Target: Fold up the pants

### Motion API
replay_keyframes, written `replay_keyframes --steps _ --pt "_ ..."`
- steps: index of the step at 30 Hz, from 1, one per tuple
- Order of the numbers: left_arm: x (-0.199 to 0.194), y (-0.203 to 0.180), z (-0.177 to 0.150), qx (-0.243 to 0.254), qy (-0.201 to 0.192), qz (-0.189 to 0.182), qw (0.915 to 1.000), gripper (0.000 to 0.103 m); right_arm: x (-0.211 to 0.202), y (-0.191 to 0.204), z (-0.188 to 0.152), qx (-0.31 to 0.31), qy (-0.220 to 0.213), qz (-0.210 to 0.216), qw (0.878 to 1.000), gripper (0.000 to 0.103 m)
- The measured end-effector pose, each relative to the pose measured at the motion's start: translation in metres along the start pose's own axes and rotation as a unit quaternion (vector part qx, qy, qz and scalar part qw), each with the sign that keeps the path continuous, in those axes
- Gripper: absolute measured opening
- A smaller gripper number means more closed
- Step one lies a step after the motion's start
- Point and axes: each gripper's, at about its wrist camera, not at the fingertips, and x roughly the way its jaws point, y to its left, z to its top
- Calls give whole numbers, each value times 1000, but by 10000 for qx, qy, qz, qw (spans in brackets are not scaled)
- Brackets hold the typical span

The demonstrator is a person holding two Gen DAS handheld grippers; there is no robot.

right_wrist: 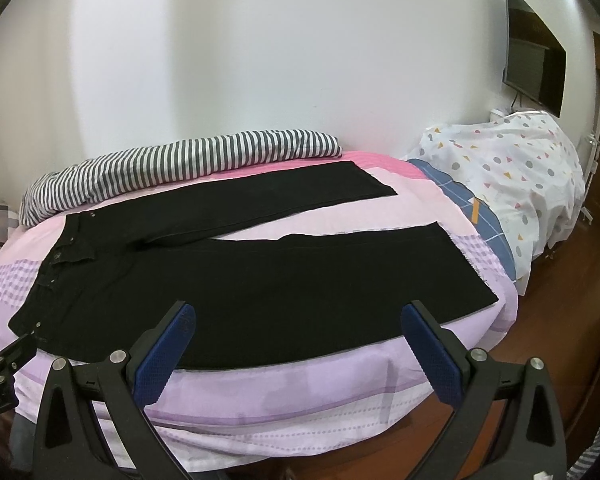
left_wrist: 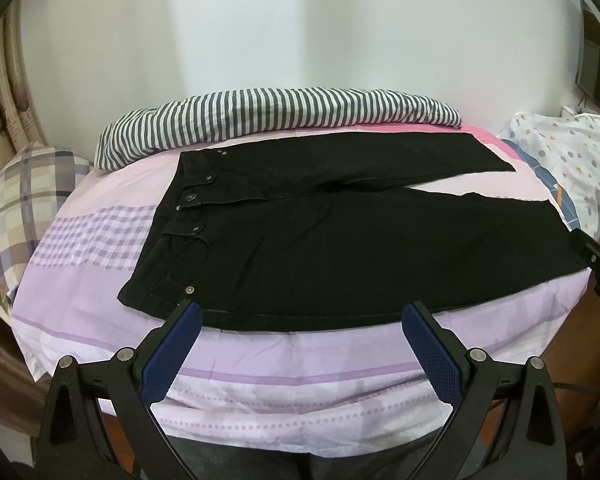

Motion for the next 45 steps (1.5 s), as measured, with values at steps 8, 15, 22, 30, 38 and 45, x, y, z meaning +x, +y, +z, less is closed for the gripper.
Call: replay_keyframes --steps 8,15,22,30,38,45 --pt "2 2 1 -91 31 -5 10000 100 6 2 0 -50 59 35 10000 102" --pt "12 11 7 -248 176 -26 9995 100 21 12 4 -188 339 217 9990 102" --pt "32 39 25 -596 345 83 9976 100 49 32 18 -482 732 292 9957 102" --pt "72 115 69 -1194 502 390 9908 100 97 68 48 -767 1277 583 9871 102" --pt "122 200 132 -1434 384 641 9868 98 141 119 92 -1479 1217 939 9770 102" --pt "196 242 185 -1523 621 44 9864 78 195 147 131 -1600 1264 1093 9729 102"
